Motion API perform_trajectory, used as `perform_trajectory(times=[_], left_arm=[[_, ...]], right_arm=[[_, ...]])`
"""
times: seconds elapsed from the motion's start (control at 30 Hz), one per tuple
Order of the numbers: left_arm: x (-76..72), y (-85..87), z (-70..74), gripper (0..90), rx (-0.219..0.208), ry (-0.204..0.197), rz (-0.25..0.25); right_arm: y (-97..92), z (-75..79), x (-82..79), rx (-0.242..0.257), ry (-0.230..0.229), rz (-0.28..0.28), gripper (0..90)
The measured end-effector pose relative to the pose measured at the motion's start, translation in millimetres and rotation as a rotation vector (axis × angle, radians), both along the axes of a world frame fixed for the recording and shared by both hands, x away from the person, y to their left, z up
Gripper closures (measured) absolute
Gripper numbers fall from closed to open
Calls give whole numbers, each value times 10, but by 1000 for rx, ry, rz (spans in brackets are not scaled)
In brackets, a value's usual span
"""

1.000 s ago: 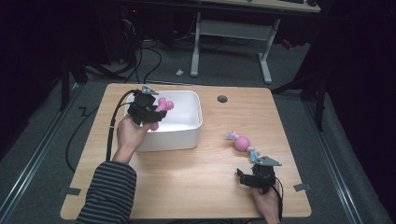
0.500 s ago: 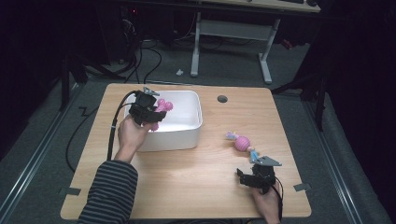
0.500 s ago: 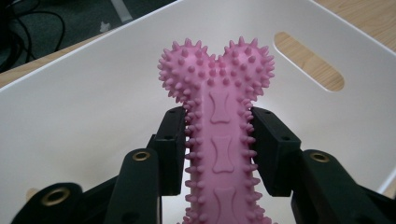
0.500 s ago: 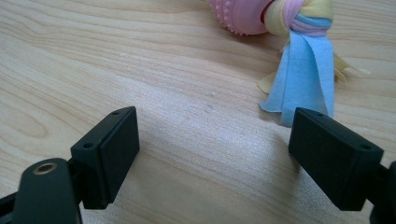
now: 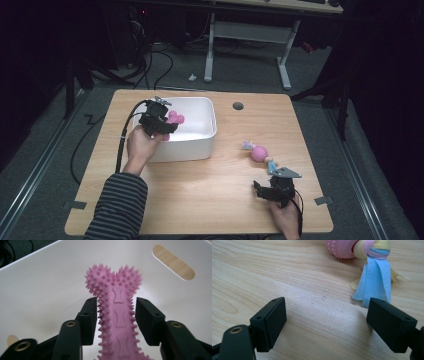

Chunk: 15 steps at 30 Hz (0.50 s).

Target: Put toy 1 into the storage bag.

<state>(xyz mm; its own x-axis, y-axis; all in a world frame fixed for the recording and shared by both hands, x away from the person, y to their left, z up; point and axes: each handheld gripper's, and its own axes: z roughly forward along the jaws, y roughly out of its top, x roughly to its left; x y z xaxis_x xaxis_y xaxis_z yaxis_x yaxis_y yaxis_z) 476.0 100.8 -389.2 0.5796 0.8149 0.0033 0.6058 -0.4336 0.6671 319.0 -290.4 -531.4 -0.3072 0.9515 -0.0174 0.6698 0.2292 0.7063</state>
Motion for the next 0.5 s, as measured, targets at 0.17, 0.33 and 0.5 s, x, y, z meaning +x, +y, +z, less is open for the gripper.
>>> perform_trajectory(times=[0.17, 0.33, 0.5], left_arm=[[-44, 6, 32, 435, 4, -20, 4], [-140, 65, 118, 401, -35, -63, 6], [-240, 122, 198, 386, -39, -98, -1]], right_arm=[[2, 0, -2, 1, 0, 0, 163], [1, 0, -1, 1, 0, 2, 164], [1, 1, -2, 1, 1, 2, 164]])
